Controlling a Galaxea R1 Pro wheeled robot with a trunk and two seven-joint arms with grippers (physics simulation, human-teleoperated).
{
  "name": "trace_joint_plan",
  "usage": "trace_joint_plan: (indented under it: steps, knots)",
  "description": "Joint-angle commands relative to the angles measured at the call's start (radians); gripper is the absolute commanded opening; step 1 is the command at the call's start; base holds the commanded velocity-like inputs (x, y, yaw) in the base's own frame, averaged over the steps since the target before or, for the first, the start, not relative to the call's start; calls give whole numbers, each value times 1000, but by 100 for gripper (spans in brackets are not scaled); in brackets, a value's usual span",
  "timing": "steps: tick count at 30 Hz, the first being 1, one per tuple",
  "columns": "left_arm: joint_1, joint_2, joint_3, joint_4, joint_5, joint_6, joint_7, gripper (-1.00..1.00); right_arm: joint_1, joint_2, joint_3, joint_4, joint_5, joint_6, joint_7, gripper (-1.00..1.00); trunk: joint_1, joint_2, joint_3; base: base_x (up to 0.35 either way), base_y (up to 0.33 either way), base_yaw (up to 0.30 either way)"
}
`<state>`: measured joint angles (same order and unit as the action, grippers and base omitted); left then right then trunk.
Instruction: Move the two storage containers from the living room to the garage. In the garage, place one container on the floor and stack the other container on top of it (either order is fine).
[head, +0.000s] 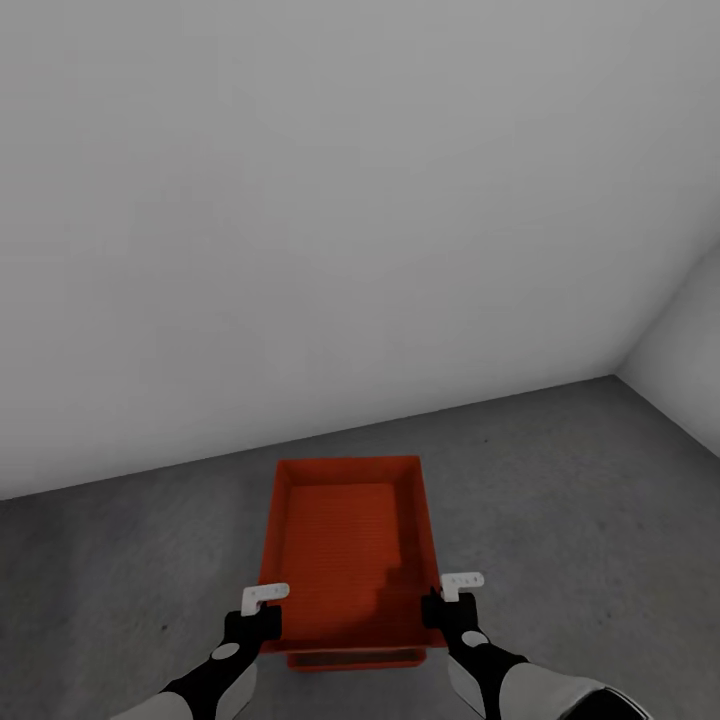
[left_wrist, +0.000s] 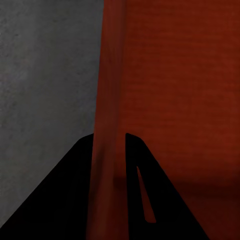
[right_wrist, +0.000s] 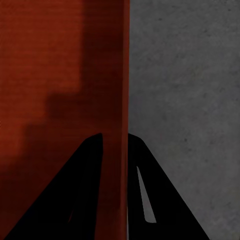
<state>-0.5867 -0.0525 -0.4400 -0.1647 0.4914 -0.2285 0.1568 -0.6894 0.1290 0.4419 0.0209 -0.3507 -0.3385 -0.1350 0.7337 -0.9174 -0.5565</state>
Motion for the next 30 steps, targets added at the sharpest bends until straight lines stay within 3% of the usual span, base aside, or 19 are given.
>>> trace_joint_plan:
  steps: [1,28,29,30]
  knots:
    - [-1,-6,-3,-1,-1,0,12,-100,-1,7,3,1,0,-1,0,-100,0,-1,-1,0,0,0]
    - [-1,-6,12,-1,-16,0,11,-100,-1,8,207,1,-205,-1,1,-100,0,-1,-1,0,0,0]
    - [-1,-12,53,-1,-53,0,12,-100,-1,8,-122,1,122,-2,1,-100,0,-1,-1,0,0,0]
    - [-1,-12,53,-1,-53,0,12,-100,-1,8,-121,1,122,-2,1,-100,0,-1,-1,0,0,0]
